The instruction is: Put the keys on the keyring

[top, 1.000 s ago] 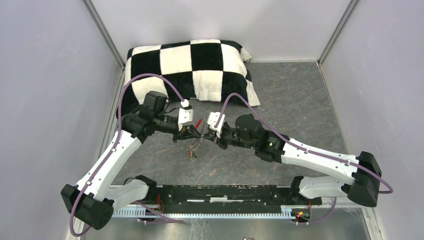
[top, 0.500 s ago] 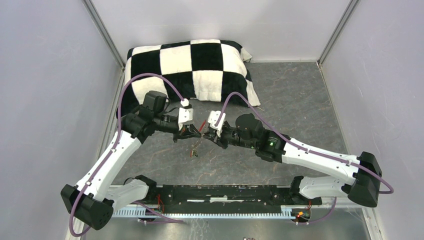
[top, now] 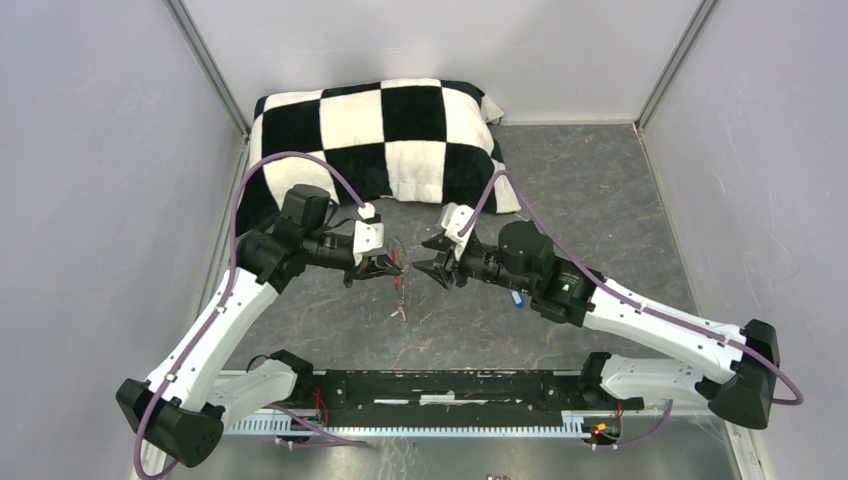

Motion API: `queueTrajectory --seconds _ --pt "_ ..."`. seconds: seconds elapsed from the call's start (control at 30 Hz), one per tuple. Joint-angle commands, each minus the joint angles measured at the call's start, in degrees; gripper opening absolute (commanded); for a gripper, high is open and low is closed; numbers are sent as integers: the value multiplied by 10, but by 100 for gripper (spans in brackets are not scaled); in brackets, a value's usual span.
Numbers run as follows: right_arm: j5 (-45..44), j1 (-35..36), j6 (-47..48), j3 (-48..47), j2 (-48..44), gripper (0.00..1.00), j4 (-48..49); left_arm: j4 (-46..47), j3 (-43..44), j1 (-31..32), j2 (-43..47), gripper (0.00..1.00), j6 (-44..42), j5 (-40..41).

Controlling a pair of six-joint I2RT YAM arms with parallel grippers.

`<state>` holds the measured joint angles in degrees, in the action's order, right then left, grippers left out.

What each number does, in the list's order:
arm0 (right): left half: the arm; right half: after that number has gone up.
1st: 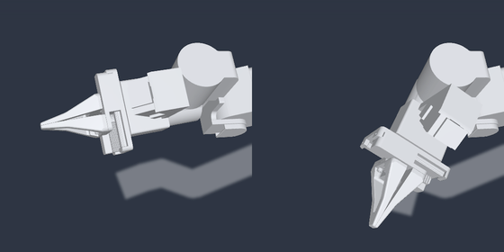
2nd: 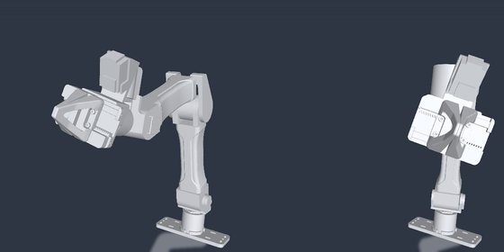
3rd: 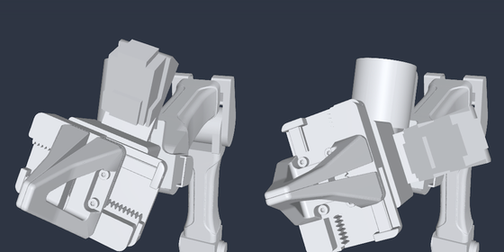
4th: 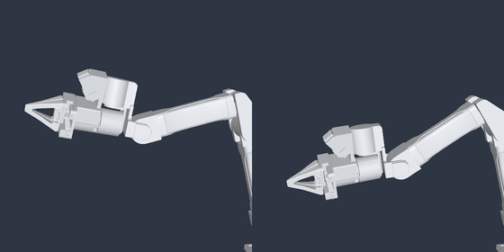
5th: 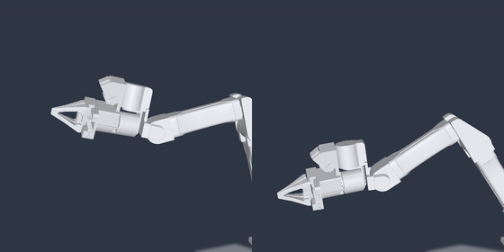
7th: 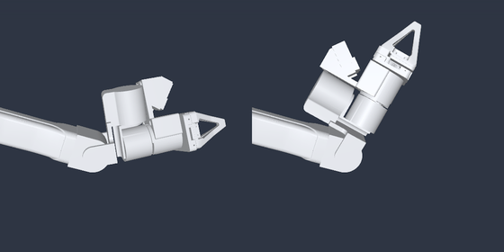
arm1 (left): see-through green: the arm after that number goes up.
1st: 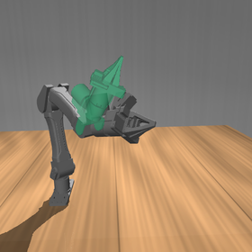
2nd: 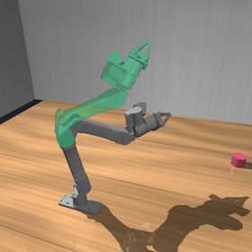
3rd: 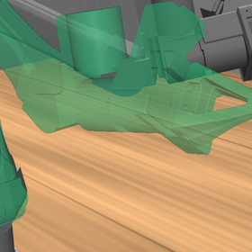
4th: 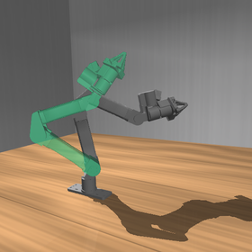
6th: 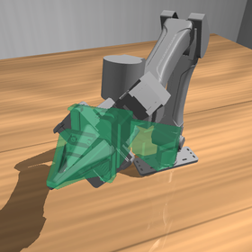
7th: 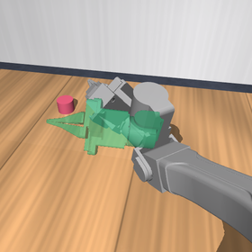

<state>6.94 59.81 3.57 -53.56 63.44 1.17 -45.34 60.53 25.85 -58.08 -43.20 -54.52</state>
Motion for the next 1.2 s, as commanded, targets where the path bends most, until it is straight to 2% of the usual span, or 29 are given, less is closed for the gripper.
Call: queueTrajectory --seconds 0.0,0.2,0.4,0.73,0.93,1.03,1.17 --pt "10 -14 -22 -10 -19 50 5 6 4 3 16 2 -6 -27" --pt "39 -14 -28 7 -7 60 14 6 23 3 6 2 56 -51" --pt "45 -21 -32 13 -10 55 23 6 27 3 24 2 68 -70" --pt "75 -23 -33 -18 34 54 31 7 26 3 37 2 60 -88" --pt "19 -27 -56 -33 45 47 32 7 28 3 45 2 59 -90" --pt "-23 -28 -73 -34 32 51 32 8 21 4 55 2 52 -91" --pt "-38 -28 -64 -28 3 58 20 7 10 4 64 2 40 -85"
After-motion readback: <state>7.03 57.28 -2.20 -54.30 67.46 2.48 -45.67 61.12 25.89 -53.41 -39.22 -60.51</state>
